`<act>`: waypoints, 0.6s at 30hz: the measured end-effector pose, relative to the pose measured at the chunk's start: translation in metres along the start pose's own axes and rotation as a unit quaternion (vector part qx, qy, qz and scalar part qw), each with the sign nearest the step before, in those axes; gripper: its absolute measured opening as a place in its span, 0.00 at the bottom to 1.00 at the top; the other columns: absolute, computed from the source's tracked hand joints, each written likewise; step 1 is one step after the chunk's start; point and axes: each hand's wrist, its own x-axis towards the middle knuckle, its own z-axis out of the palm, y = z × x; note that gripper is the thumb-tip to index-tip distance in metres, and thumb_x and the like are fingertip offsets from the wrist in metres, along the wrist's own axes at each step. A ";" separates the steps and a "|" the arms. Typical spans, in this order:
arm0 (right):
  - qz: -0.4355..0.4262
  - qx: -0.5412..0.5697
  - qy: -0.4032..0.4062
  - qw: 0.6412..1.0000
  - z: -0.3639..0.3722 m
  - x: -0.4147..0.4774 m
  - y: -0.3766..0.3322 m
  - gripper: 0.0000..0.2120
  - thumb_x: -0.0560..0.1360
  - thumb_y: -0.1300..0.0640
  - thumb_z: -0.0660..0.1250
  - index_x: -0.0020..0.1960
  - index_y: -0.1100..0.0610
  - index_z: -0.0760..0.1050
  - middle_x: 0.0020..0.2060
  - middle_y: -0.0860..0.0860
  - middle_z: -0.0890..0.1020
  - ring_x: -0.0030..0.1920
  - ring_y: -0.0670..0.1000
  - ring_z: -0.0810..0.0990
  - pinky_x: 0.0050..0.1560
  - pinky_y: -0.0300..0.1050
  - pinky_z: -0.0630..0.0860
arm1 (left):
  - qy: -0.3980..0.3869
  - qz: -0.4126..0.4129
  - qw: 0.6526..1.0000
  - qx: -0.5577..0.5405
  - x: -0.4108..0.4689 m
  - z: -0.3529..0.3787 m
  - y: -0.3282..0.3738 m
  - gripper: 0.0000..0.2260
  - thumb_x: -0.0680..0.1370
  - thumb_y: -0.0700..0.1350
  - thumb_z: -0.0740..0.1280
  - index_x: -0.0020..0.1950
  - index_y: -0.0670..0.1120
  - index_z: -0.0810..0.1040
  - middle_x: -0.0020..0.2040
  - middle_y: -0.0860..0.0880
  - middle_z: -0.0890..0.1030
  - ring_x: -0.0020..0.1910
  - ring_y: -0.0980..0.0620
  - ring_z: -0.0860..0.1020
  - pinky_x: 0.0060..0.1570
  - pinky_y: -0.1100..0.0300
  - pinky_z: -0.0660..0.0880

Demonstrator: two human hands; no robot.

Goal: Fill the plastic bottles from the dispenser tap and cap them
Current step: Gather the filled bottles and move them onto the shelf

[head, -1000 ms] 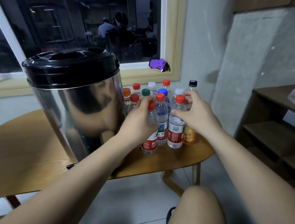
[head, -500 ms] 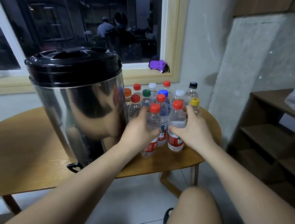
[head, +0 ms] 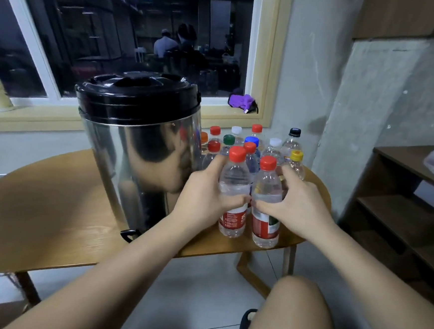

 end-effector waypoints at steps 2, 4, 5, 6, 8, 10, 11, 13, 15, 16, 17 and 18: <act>-0.029 0.011 -0.015 0.999 -0.009 -0.008 -0.022 0.31 0.66 0.31 0.81 0.62 0.38 0.73 0.54 0.36 0.85 0.52 0.38 0.83 0.47 0.44 0.83 | 0.005 -0.004 0.999 -0.049 -0.009 -0.028 0.016 0.30 0.73 0.54 0.83 0.70 0.58 0.73 0.59 0.63 0.85 0.56 0.66 0.83 0.54 0.62 0.84; -0.048 0.021 -0.029 0.998 -0.016 -0.014 -0.045 0.36 0.65 0.31 0.81 0.68 0.37 0.72 0.60 0.35 0.84 0.57 0.40 0.83 0.50 0.42 0.82 | 0.016 -0.012 0.997 -0.080 -0.019 -0.060 0.027 0.28 0.73 0.53 0.83 0.69 0.58 0.75 0.57 0.63 0.86 0.56 0.67 0.83 0.54 0.63 0.83; -0.060 0.023 -0.034 0.997 -0.018 -0.016 -0.059 0.40 0.65 0.30 0.80 0.72 0.38 0.71 0.62 0.36 0.84 0.59 0.42 0.83 0.52 0.43 0.82 | 0.022 -0.016 0.996 -0.084 -0.026 -0.076 0.030 0.27 0.73 0.54 0.83 0.68 0.59 0.76 0.57 0.64 0.86 0.56 0.67 0.84 0.54 0.63 0.83; -0.072 0.024 -0.042 0.996 -0.020 -0.018 -0.072 0.43 0.64 0.29 0.80 0.74 0.38 0.71 0.64 0.37 0.84 0.61 0.43 0.83 0.54 0.46 0.83 | 0.026 -0.019 0.996 -0.083 -0.033 -0.092 0.034 0.27 0.73 0.54 0.83 0.68 0.60 0.76 0.56 0.64 0.86 0.56 0.67 0.83 0.54 0.65 0.82; -0.095 0.037 -0.064 0.993 -0.022 -0.022 -0.102 0.43 0.63 0.27 0.80 0.74 0.37 0.71 0.64 0.36 0.83 0.61 0.42 0.83 0.58 0.51 0.84 | 0.028 -0.025 0.996 -0.079 -0.051 -0.121 0.035 0.28 0.73 0.55 0.83 0.69 0.61 0.76 0.57 0.66 0.86 0.56 0.68 0.83 0.53 0.68 0.81; -0.117 0.070 -0.088 0.987 -0.020 -0.027 -0.131 0.37 0.64 0.31 0.82 0.69 0.36 0.73 0.60 0.33 0.84 0.57 0.38 0.84 0.57 0.50 0.84 | 0.033 -0.035 0.995 -0.086 -0.071 -0.149 0.032 0.28 0.73 0.53 0.83 0.70 0.62 0.77 0.58 0.66 0.86 0.57 0.66 0.84 0.55 0.63 0.82; -0.126 0.091 -0.100 0.983 -0.017 -0.029 -0.147 0.34 0.65 0.34 0.83 0.67 0.37 0.75 0.58 0.32 0.85 0.55 0.37 0.85 0.57 0.50 0.84 | 0.037 -0.044 0.994 -0.090 -0.082 -0.163 0.029 0.28 0.74 0.53 0.83 0.70 0.63 0.77 0.58 0.65 0.86 0.58 0.65 0.84 0.56 0.60 0.83; -0.140 0.134 -0.128 0.973 -0.007 -0.032 -0.177 0.31 0.65 0.38 0.85 0.64 0.39 0.76 0.56 0.34 0.86 0.54 0.39 0.86 0.57 0.52 0.84 | 0.054 -0.061 0.993 -0.081 -0.103 -0.192 0.018 0.29 0.73 0.53 0.83 0.71 0.63 0.76 0.58 0.63 0.87 0.58 0.63 0.85 0.58 0.55 0.83; -0.156 0.168 -0.159 0.960 0.010 -0.032 -0.207 0.29 0.66 0.39 0.85 0.63 0.41 0.77 0.56 0.37 0.87 0.54 0.43 0.87 0.57 0.56 0.85 | 0.084 -0.089 0.990 -0.072 -0.124 -0.221 0.001 0.30 0.72 0.56 0.83 0.70 0.61 0.76 0.58 0.61 0.88 0.58 0.60 0.86 0.58 0.50 0.84; -0.166 0.176 -0.169 0.955 0.020 -0.032 -0.222 0.29 0.67 0.39 0.84 0.63 0.41 0.77 0.56 0.38 0.88 0.55 0.43 0.88 0.57 0.56 0.85 | 0.099 -0.108 0.987 -0.072 -0.134 -0.235 -0.008 0.30 0.71 0.57 0.83 0.70 0.60 0.75 0.57 0.59 0.88 0.57 0.59 0.87 0.58 0.49 0.85; -0.179 0.183 -0.177 0.950 0.032 -0.032 -0.238 0.29 0.67 0.38 0.84 0.63 0.40 0.77 0.56 0.38 0.88 0.55 0.43 0.88 0.57 0.56 0.85 | 0.114 -0.125 0.983 -0.069 -0.144 -0.250 -0.019 0.30 0.70 0.58 0.83 0.69 0.60 0.75 0.57 0.58 0.88 0.57 0.57 0.87 0.58 0.48 0.85; -0.190 0.192 -0.184 0.945 0.044 -0.031 -0.253 0.29 0.67 0.38 0.84 0.63 0.40 0.77 0.57 0.38 0.88 0.55 0.43 0.88 0.58 0.56 0.85 | 0.131 -0.141 0.979 -0.062 -0.155 -0.264 -0.030 0.30 0.70 0.59 0.83 0.68 0.60 0.75 0.58 0.57 0.88 0.58 0.57 0.87 0.59 0.47 0.85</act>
